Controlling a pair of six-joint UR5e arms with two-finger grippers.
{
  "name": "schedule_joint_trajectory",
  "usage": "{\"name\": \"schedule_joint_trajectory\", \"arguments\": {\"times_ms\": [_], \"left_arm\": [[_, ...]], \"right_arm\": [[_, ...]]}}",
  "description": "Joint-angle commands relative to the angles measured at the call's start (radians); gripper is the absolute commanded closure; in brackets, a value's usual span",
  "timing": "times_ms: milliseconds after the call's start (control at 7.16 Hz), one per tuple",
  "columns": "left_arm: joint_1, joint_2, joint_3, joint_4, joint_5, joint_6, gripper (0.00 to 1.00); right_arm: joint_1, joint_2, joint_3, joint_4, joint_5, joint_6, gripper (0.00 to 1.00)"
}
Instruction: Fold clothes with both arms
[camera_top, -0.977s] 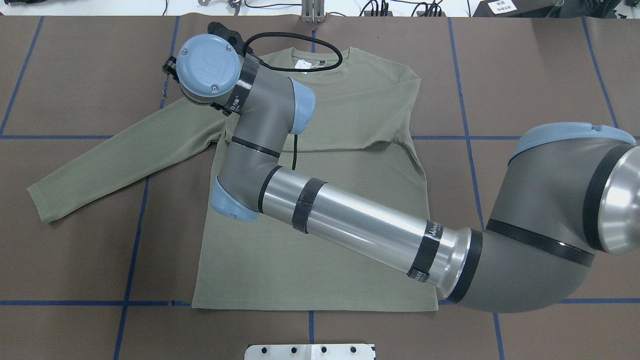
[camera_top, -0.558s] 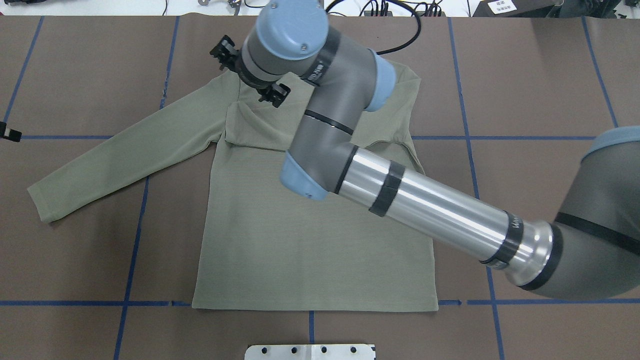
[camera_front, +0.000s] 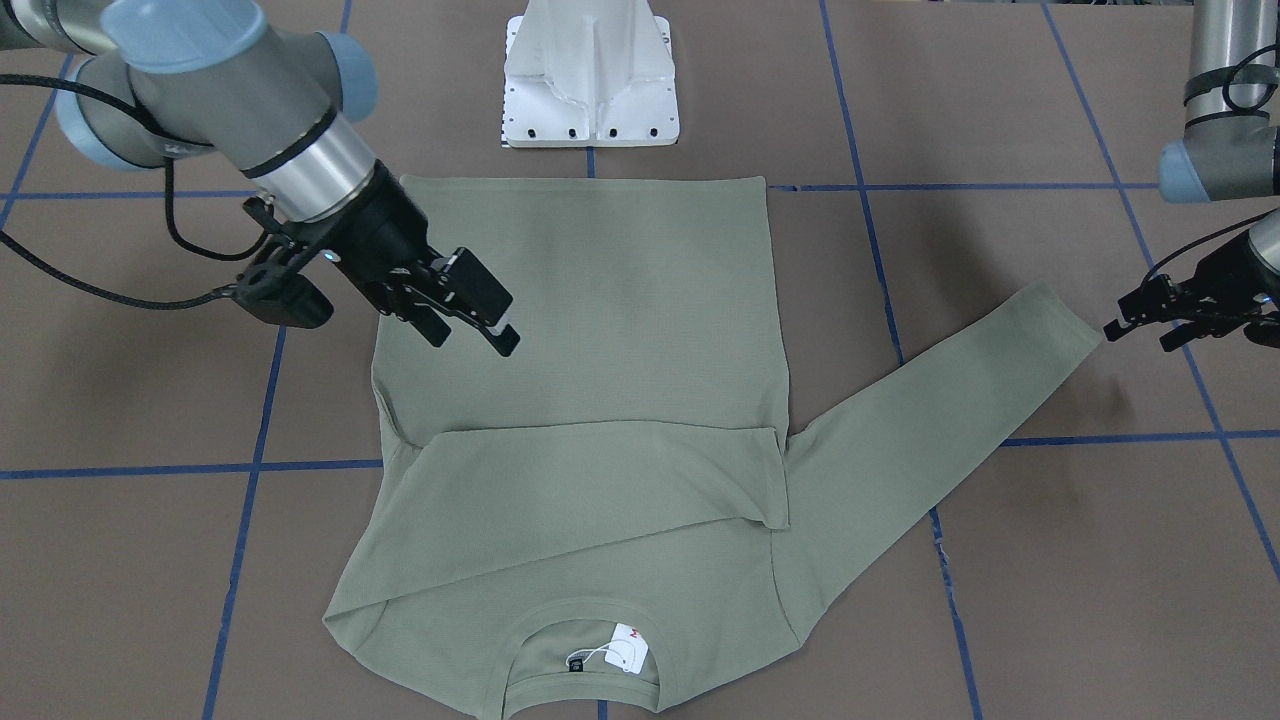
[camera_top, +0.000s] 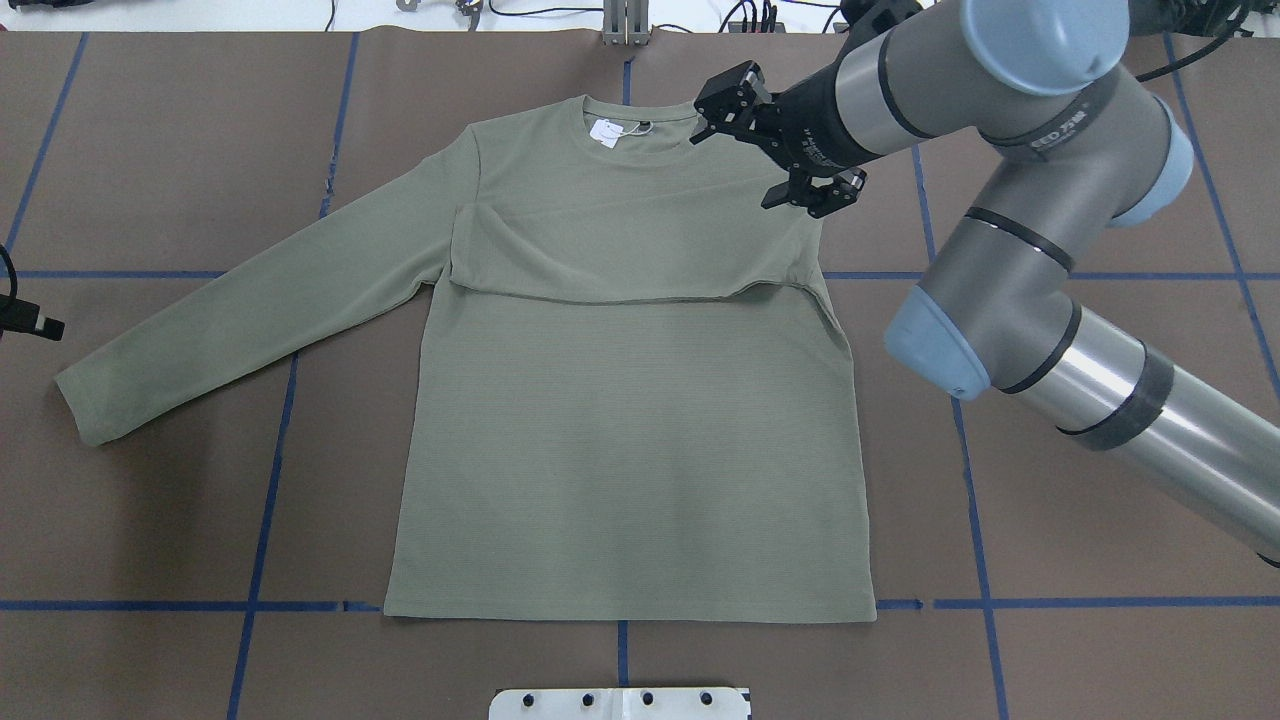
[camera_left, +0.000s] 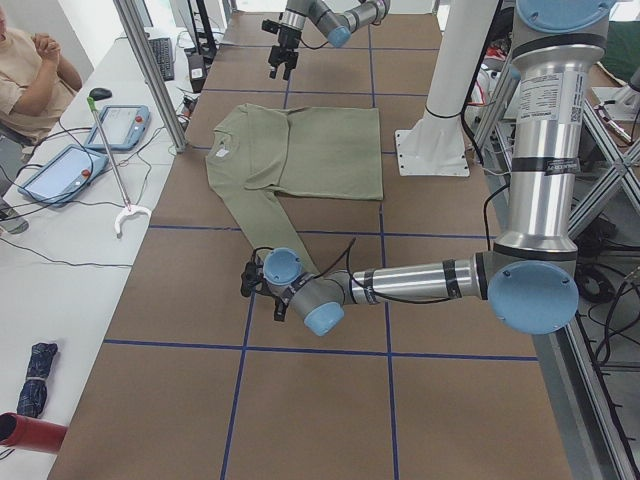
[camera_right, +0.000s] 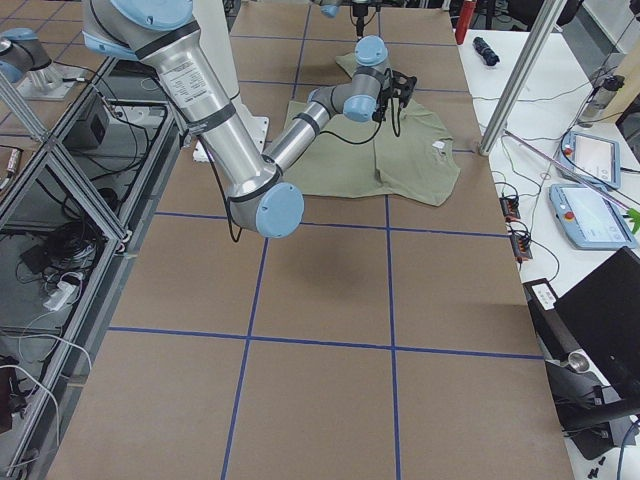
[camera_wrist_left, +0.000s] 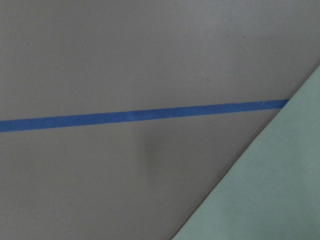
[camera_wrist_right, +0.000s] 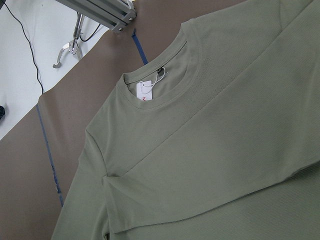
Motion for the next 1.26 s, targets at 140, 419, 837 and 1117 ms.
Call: {"name": "schedule_joint_trajectory", "arguments": {"times_ms": [140,419,837,1117], "left_arm": [[0.035,0.0,0.018,-0.008,0.002,-0.009,0.18],[0.058,0.002,0.016,-0.018,0.001,-0.018,0.21],[0.077,0.005,0.016,-0.016,-0.005,-0.021,0.32],[0.077,0.009,0.018,-0.016,-0.004,-0.02,0.33]], "right_arm": [[0.013,-0.043,0.031,0.001,0.017,-0.005,0.01],[0.013,-0.045,0.033,0.0,0.015,-0.005,0.01],[0.011,-0.045,0.031,0.0,0.015,-0.004,0.01],[0.008,-0.045,0.03,0.0,0.015,-0.001,0.01]]}}
